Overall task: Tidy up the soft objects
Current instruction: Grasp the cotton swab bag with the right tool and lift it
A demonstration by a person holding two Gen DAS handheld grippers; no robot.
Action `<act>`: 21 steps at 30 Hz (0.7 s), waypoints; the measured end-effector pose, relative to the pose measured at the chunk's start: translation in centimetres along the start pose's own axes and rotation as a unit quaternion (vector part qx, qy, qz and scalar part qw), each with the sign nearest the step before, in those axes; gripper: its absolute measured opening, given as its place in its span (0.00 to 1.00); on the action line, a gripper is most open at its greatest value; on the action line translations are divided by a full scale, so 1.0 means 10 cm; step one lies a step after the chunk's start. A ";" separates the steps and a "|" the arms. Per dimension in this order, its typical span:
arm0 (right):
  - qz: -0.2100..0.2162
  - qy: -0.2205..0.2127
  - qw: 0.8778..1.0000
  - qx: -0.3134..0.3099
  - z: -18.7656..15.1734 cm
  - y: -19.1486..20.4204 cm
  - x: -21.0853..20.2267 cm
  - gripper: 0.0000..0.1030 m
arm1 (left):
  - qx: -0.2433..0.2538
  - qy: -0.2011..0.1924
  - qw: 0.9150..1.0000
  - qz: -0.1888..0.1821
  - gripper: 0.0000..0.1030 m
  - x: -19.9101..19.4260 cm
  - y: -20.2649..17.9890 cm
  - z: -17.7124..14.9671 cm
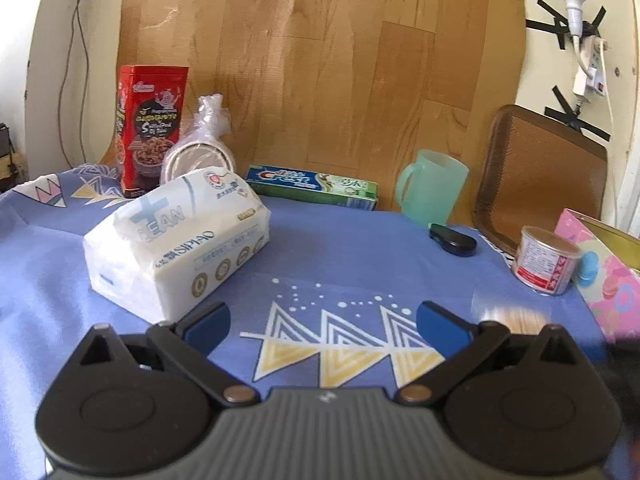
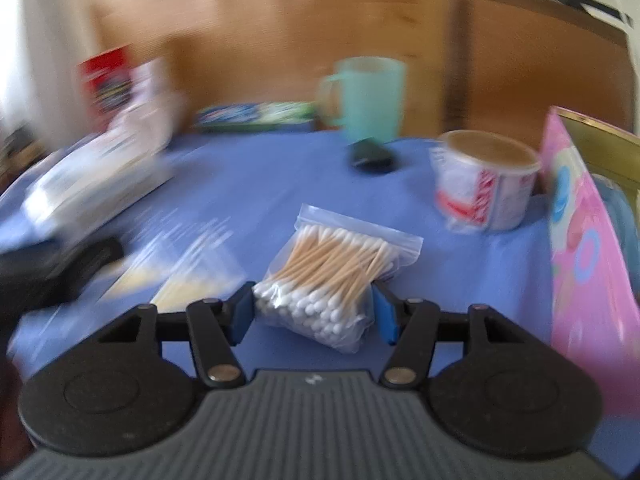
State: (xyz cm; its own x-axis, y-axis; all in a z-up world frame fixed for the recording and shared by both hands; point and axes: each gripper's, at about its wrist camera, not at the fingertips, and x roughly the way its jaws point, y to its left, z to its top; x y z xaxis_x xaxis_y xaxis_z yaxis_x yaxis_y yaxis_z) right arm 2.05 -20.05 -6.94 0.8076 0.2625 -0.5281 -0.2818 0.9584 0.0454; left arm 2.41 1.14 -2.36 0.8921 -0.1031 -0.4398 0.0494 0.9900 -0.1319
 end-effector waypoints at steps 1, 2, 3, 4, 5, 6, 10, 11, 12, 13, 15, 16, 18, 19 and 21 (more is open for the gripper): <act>0.010 -0.001 1.000 -0.012 -0.10 0.06 -0.09 0.61 | 0.001 0.002 1.000 -0.011 1.00 0.00 0.01 0.00; 0.016 -0.005 1.000 -0.025 -0.20 0.12 -0.20 0.62 | 0.002 0.008 1.000 -0.027 1.00 0.00 0.01 0.00; 0.018 -0.008 0.999 -0.039 -0.30 0.17 -0.30 0.63 | 0.005 0.015 0.999 -0.046 1.00 0.01 0.01 0.00; 0.018 -0.013 0.998 -0.051 -0.39 0.21 -0.40 0.64 | 0.008 0.022 0.998 -0.062 0.99 0.01 0.01 0.00; 0.015 -0.018 0.998 -0.061 -0.48 0.24 -0.47 0.69 | 0.009 0.030 0.996 -0.079 0.95 -0.01 0.00 0.01; 0.008 -0.025 0.997 -0.071 -0.56 0.27 -0.53 0.75 | 0.007 0.038 0.995 -0.095 0.93 -0.05 -0.02 0.00; 0.005 -0.042 0.996 -0.084 -0.63 0.25 -0.60 0.77 | -0.022 0.097 0.979 -0.179 0.79 -0.19 -0.13 -0.05; 0.008 -0.040 0.996 -0.079 -0.62 0.23 -0.59 0.77 | -0.018 0.114 0.974 -0.193 0.71 -0.21 -0.18 -0.08; 0.013 -0.040 0.997 -0.072 -0.60 0.21 -0.57 0.75 | -0.010 0.130 0.971 -0.200 0.67 -0.21 -0.24 -0.10; 0.020 -0.040 0.997 -0.067 -0.59 0.18 -0.55 0.71 | 0.001 0.153 0.967 -0.206 0.59 -0.19 -0.32 -0.14; 0.034 -0.047 0.996 -0.064 -0.59 0.16 -0.58 0.57 | 0.004 0.160 0.963 -0.218 0.50 -0.20 -0.43 -0.17; 0.032 -0.051 0.996 -0.063 -0.60 0.17 -0.58 0.56 | 0.001 0.168 0.957 -0.237 0.39 -0.20 -0.47 -0.16; 0.029 -0.062 0.996 -0.055 -0.62 0.15 -0.64 0.53 | -0.007 0.174 0.947 -0.271 0.36 -0.22 -0.61 -0.08; 0.023 -0.076 0.996 -0.052 -0.63 0.13 -0.70 0.53 | 0.008 0.161 0.948 -0.275 0.36 -0.27 -0.72 -0.03; -0.005 -0.116 0.992 -0.057 -0.60 0.07 -0.84 0.53 | 0.046 0.125 0.947 -0.292 0.36 -0.37 -0.97 0.10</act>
State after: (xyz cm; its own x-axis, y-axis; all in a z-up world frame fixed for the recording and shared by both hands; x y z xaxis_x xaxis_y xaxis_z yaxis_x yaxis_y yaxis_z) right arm -8.04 -22.26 -7.51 0.9044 0.2837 -0.3186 -0.3183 0.9460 -0.0614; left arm -0.90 -8.00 1.41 0.5675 -0.6433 -0.5139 0.5507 0.7606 -0.3439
